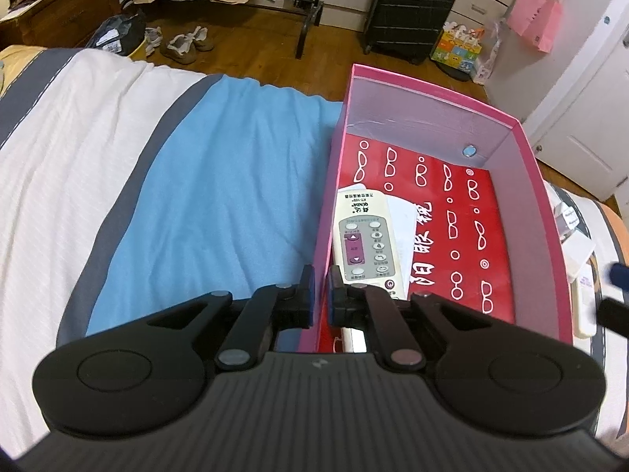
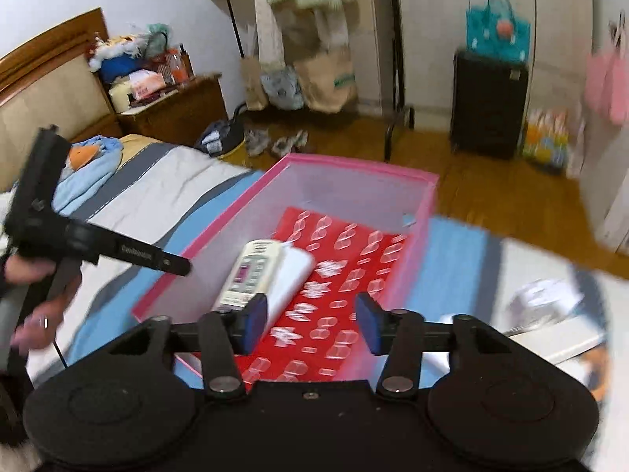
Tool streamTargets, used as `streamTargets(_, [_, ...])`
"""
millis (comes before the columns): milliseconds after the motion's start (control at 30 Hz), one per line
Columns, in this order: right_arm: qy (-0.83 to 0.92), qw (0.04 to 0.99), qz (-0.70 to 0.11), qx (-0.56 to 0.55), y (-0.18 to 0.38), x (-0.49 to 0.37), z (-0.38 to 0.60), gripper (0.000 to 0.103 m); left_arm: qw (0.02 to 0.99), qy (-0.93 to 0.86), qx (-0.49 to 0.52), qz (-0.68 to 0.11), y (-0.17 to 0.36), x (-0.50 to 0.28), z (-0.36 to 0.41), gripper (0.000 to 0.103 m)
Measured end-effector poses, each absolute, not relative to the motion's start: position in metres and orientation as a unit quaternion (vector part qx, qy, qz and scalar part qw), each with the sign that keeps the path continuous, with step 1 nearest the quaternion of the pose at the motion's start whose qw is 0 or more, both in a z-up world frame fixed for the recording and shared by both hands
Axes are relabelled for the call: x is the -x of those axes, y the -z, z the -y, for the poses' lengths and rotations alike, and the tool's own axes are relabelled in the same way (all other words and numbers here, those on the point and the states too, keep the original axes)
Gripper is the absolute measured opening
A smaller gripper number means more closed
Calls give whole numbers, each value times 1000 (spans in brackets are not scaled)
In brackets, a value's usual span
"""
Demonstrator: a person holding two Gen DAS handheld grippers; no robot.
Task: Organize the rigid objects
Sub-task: 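Lower the air-conditioner remote onto the power bank and open the right gripper, then lift the right gripper out of the box toward the white pile, then grasp the white cube charger from the pile with the right gripper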
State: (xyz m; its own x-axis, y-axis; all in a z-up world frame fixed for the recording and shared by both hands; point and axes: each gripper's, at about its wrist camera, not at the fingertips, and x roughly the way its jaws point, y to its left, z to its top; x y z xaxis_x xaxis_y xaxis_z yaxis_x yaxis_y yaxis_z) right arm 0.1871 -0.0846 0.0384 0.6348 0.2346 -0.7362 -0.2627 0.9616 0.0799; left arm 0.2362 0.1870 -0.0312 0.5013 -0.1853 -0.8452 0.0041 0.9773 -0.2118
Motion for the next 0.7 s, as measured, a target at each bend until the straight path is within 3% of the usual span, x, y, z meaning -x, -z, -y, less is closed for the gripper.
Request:
streamTargets(233, [-107,933,-343,22,-25,-166,163,65,864,46,57,-498,30,-235,-175,4])
streamTargets(467, [-105,913,-391,47,23,-188,179,65,862,42,60,-502,34,-238,-176,5])
streamTargets(700, [-136,892,-397,168,59,-214,161,73,867,45,55,-492,36,-236,-174,5])
